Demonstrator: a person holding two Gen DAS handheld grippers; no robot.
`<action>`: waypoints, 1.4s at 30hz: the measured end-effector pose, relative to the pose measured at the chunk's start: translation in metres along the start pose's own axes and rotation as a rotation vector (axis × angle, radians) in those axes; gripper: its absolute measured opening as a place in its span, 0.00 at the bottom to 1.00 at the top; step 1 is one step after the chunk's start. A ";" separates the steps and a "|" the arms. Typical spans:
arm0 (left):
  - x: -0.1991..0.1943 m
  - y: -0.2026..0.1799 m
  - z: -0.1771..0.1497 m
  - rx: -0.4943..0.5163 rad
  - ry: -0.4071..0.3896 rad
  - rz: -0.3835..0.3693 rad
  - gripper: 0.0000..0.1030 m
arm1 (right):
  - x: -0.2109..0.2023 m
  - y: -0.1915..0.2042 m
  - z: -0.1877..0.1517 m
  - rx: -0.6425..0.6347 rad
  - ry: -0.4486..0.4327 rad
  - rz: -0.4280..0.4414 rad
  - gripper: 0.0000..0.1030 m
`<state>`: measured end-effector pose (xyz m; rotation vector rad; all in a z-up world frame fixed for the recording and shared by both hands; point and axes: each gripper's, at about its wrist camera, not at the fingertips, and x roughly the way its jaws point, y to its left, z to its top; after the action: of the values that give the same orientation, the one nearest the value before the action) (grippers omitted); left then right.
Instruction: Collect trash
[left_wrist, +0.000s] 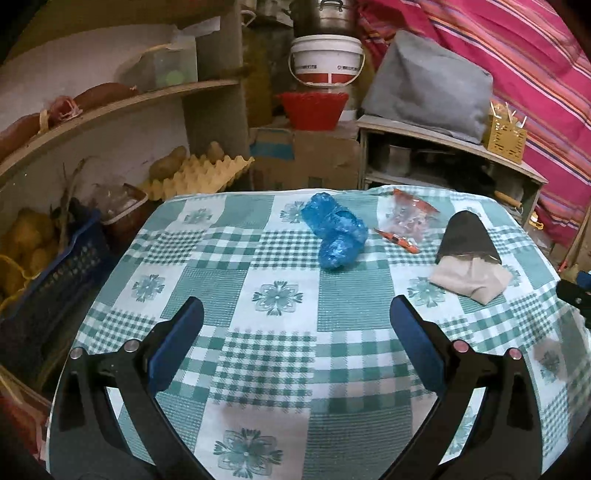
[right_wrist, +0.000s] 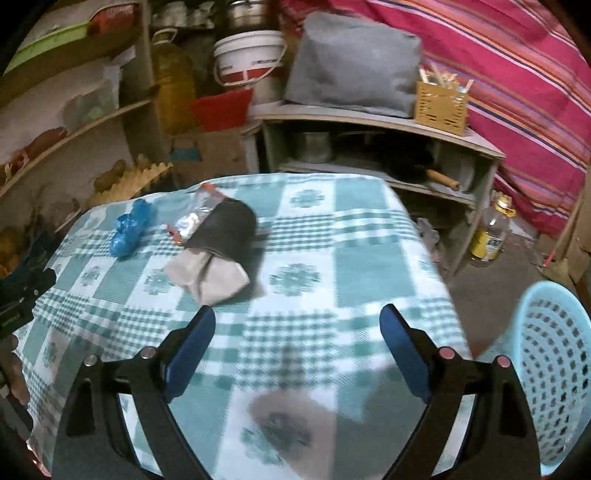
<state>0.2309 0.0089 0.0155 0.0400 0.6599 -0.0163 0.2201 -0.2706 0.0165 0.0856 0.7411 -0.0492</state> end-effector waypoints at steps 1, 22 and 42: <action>0.001 0.001 0.000 0.000 0.002 0.001 0.95 | 0.005 0.004 0.002 -0.007 0.006 0.001 0.86; 0.008 0.001 0.015 -0.018 -0.005 -0.025 0.95 | 0.073 0.033 0.009 0.000 0.134 0.185 0.05; 0.012 -0.070 0.008 0.052 0.032 -0.113 0.95 | 0.003 -0.013 -0.019 -0.099 0.099 0.047 0.03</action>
<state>0.2436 -0.0612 0.0118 0.0532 0.6929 -0.1415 0.2087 -0.2816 -0.0005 0.0115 0.8389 0.0369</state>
